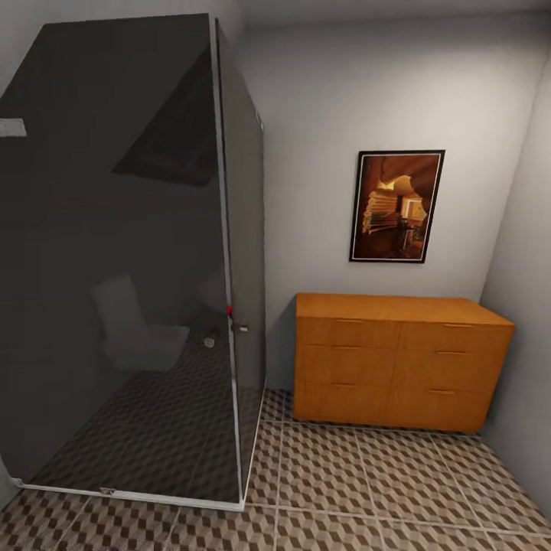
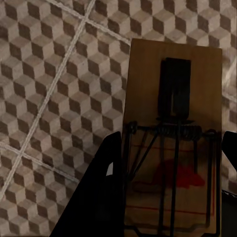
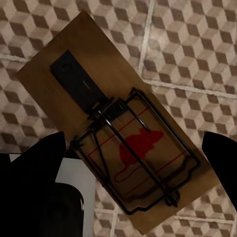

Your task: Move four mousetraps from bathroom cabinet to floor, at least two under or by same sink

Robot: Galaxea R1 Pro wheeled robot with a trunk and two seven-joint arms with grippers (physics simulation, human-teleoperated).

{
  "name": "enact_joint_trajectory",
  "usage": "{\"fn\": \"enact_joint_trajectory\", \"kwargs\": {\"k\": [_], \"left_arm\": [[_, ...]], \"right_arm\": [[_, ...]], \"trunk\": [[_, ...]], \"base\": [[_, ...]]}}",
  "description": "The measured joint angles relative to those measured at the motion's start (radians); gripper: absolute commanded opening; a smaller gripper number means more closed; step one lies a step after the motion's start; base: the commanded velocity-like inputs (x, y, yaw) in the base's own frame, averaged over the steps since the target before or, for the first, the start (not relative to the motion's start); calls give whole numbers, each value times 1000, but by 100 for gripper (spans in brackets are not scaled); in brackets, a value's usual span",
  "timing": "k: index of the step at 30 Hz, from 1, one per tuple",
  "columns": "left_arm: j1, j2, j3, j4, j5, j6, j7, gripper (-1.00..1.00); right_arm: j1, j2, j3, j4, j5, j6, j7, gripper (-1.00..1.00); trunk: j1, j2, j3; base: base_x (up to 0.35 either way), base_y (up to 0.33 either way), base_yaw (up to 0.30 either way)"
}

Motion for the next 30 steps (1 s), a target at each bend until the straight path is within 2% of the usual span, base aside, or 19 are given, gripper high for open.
{"fn": "enact_joint_trajectory", "kwargs": {"k": [30], "left_arm": [[0,-2,0,-5,-3,4,-12,-100]], "right_arm": [[0,0,0,0,0,-2,0,-100]], "trunk": [[0,0,0]], "base": [[0,0,294]]}}
